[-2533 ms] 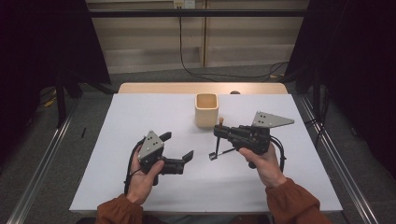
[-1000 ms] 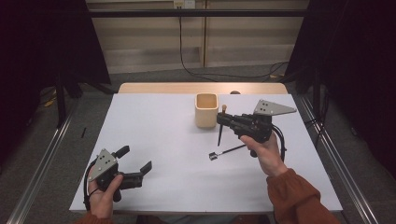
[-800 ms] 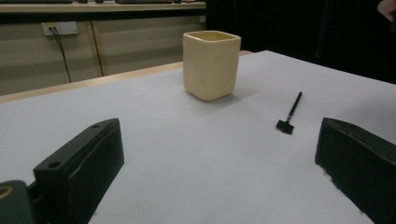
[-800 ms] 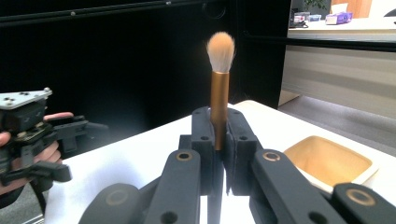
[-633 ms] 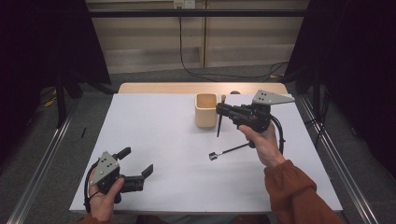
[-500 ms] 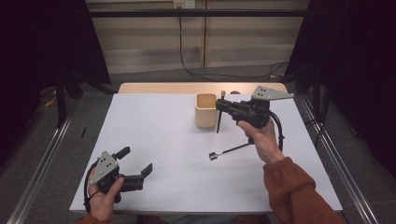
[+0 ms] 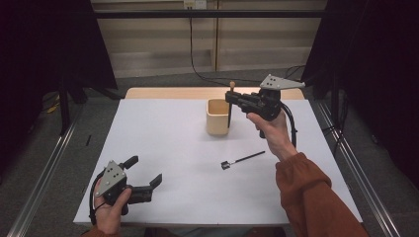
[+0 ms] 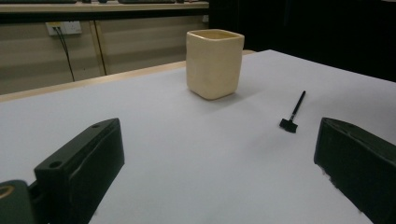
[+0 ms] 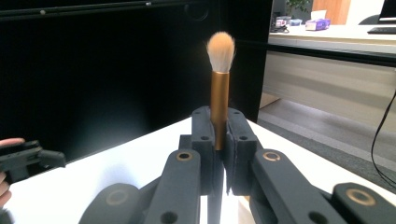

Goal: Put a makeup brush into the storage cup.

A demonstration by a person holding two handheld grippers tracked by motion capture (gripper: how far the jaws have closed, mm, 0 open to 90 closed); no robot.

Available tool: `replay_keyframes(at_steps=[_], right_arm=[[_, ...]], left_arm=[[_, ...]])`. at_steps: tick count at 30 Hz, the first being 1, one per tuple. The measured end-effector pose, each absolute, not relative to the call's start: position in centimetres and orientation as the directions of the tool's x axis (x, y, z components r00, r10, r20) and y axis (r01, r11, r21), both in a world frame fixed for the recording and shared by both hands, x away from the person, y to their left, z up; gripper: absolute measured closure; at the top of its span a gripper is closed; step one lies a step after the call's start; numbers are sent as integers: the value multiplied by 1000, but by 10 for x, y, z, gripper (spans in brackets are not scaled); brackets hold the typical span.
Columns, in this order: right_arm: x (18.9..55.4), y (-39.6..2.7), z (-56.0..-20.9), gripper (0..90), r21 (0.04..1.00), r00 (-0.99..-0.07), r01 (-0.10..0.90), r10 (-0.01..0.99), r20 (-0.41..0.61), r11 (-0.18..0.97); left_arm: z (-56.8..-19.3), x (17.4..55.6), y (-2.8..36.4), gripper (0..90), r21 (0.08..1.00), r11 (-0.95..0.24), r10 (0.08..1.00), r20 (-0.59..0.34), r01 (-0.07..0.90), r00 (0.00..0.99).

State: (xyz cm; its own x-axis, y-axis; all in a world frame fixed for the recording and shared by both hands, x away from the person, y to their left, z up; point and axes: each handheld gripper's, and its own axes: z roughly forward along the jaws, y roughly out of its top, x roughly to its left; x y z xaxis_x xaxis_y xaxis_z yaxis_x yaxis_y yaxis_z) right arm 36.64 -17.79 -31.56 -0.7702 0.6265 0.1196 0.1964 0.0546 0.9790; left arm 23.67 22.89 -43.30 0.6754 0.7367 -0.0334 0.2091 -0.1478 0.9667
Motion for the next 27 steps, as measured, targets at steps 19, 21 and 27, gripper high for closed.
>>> replay_keyframes(at_steps=[19,21,27], right_arm=[[408,-182,-295,839,983,-700,183,706,107,32],[411,-180,-295,838,983,-702,179,706,98,41],[423,-173,-293,839,982,-694,180,715,89,53]], left_arm=[[-435,239,231,8,963,-141,734,-55,231,677],[-434,239,231,7,963,-138,736,-56,231,675],[-434,240,233,9,963,-136,736,-59,232,674]])
